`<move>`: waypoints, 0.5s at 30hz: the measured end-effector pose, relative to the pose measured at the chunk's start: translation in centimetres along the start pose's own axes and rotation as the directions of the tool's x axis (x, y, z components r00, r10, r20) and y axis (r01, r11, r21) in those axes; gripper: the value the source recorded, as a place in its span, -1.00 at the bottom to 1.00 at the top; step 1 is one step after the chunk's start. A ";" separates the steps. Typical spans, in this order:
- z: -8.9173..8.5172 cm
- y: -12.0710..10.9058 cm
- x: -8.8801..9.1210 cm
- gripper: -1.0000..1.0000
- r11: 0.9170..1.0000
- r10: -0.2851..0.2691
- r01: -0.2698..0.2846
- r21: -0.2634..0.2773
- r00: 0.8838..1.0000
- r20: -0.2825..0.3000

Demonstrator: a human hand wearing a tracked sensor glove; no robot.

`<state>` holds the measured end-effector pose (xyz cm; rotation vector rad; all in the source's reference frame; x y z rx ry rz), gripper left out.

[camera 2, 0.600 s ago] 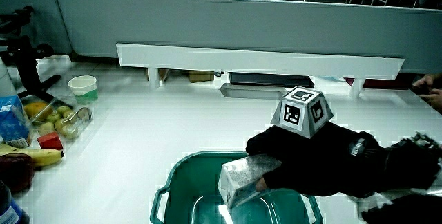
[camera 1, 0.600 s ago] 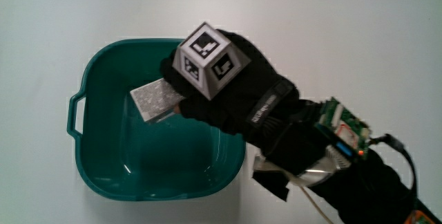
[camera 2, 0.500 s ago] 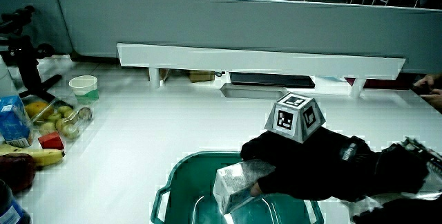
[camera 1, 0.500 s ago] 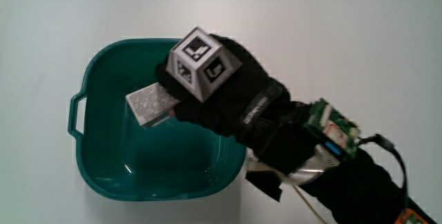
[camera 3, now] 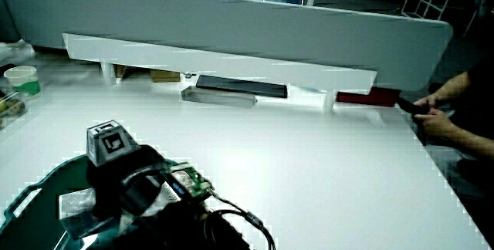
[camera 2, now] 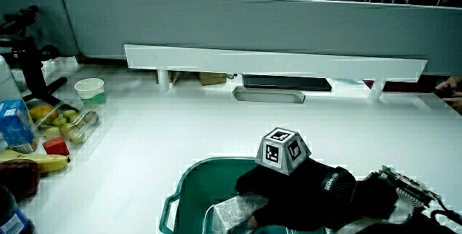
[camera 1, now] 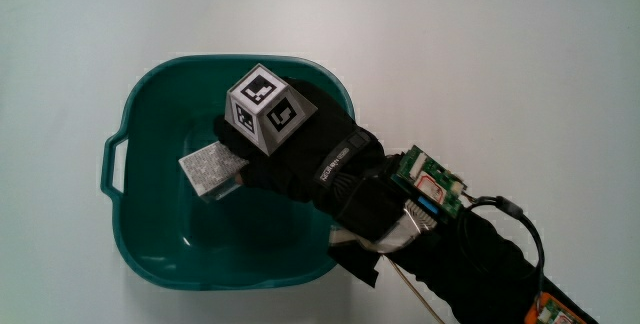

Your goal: Place milk into plate

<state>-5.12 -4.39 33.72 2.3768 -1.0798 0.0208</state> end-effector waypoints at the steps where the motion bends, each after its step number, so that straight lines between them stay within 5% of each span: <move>1: -0.2 0.2 0.1 0.00 1.000 0.002 -0.002 -0.002 1.000 -0.003; 15: -3.0 2.2 0.7 0.00 0.996 -0.002 -0.003 -0.084 0.998 -0.064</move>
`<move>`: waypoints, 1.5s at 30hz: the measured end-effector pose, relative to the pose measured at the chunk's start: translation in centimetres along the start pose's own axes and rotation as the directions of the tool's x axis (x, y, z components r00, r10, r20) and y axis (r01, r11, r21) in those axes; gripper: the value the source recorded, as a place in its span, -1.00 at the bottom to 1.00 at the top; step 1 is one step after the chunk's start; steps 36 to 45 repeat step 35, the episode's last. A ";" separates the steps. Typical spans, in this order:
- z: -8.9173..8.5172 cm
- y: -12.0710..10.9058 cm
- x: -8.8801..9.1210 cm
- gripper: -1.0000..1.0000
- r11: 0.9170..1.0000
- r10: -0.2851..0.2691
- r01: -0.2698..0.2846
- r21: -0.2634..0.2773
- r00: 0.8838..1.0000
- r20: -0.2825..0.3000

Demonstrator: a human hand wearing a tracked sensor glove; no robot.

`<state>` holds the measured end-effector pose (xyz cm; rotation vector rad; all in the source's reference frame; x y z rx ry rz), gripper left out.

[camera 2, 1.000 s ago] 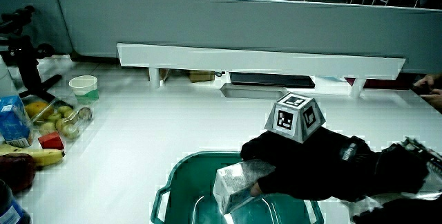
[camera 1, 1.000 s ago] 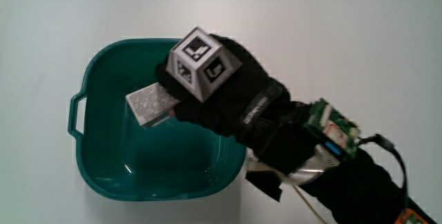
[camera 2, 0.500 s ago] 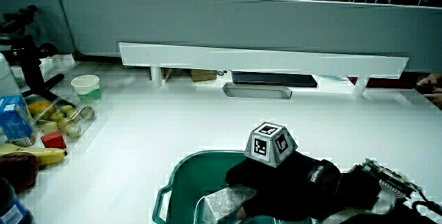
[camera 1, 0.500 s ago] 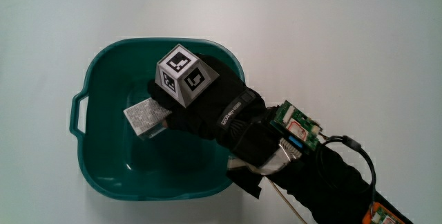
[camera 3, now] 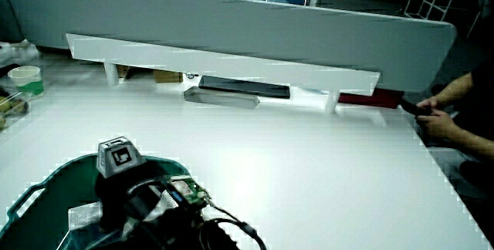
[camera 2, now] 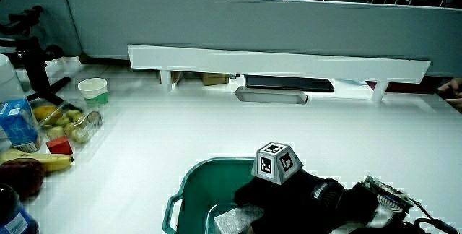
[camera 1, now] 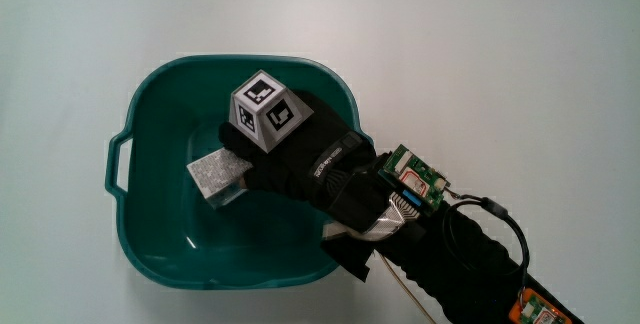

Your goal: Place milk into plate

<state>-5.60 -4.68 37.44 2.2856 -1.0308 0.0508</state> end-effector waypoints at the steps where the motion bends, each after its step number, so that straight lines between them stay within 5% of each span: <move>1: 0.1 0.0 0.1 0.00 1.000 -0.005 0.005 0.001 1.000 0.002; 9: -0.1 0.3 0.1 0.00 0.999 -0.011 0.011 -0.032 1.000 -0.005; 22: -0.3 -1.1 0.1 -0.65 0.999 -0.044 0.044 -0.018 0.999 0.007; 25: 0.2 -2.8 0.0 -0.80 0.998 -0.042 0.041 0.050 0.999 0.013; 27: -0.4 -3.7 0.2 -0.90 0.998 -0.040 0.041 0.044 0.999 -0.026; 28: 0.6 -5.1 -0.3 -0.95 0.995 -0.023 0.024 0.094 1.000 -0.011; 29: 1.8 -6.5 -0.8 -1.00 0.997 -0.013 0.008 -0.075 0.998 -0.067; 30: 1.3 -6.8 -0.9 -1.00 0.998 0.042 -0.041 0.056 0.999 -0.026; 31: 2.4 -8.1 -1.3 -1.00 0.998 -0.007 0.004 -0.065 0.999 -0.050; 35: 2.7 -10.7 -2.2 -1.00 0.997 0.008 -0.010 -0.081 1.000 -0.027; 45: 2.7 -10.7 -2.2 -1.00 0.997 0.008 -0.010 -0.081 1.000 -0.027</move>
